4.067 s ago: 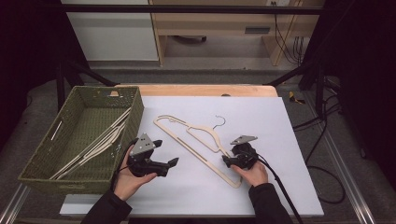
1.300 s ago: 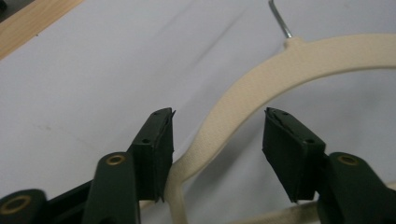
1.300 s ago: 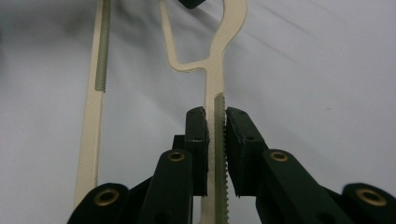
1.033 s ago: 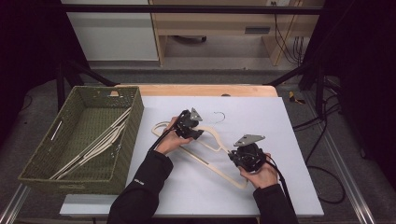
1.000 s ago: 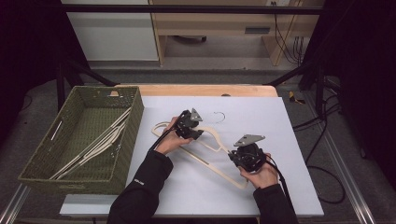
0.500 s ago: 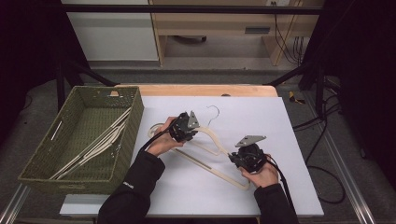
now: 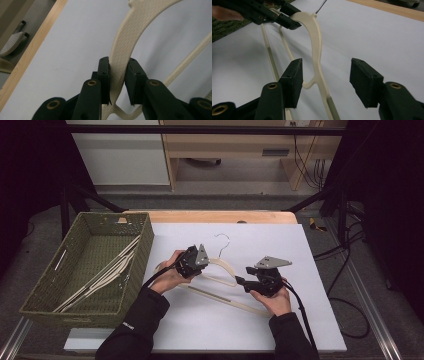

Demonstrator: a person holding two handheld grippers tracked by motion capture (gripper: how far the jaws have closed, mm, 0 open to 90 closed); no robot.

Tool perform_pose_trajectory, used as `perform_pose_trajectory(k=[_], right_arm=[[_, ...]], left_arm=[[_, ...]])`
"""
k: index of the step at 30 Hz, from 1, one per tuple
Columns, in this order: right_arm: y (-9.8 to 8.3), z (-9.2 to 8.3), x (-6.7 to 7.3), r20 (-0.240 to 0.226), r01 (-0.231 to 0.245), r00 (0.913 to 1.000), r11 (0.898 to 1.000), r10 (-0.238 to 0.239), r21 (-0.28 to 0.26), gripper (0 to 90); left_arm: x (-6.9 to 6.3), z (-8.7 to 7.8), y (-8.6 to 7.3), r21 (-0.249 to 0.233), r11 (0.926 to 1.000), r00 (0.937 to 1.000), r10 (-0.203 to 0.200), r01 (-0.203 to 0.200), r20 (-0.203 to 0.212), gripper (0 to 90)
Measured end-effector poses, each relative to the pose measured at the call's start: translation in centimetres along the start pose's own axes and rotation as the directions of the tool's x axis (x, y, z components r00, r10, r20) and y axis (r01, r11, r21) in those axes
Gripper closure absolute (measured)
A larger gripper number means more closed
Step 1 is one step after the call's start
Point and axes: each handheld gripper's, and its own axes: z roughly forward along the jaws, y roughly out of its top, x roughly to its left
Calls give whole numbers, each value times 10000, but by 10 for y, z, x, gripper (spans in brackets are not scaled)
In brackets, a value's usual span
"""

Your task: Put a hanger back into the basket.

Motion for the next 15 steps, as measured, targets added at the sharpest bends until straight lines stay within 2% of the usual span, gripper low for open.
perform_pose_trajectory(k=[4, 5, 8, 12, 15], right_arm=[[6, 19, 2, -205, -1, 9998, 9994, 8, 335, 442], [8, 23, 4, -235, -130, 9996, 9989, 141, 458, 458], [10, 33, 6, -573, 4, 9983, 9967, 43, 812, 555], [12, 39, 9, -1157, 8, 9932, 9932, 128, 1165, 761], [13, 36, 10, -1379, 94, 9904, 9931, 69, 1172, 801]], left_arm=[[-4, -6, -1, -114, 9999, 10000, -44, 44, -19, 748], [-5, -7, -2, -147, 9999, 10000, -57, 56, -30, 749], [-8, -11, -3, -178, 9997, 9999, -138, 140, 86, 749], [-9, -15, -4, -40, 9995, 9985, -316, 318, 457, 748], [-7, -21, -5, -84, 9987, 9962, -505, 512, 705, 740]])
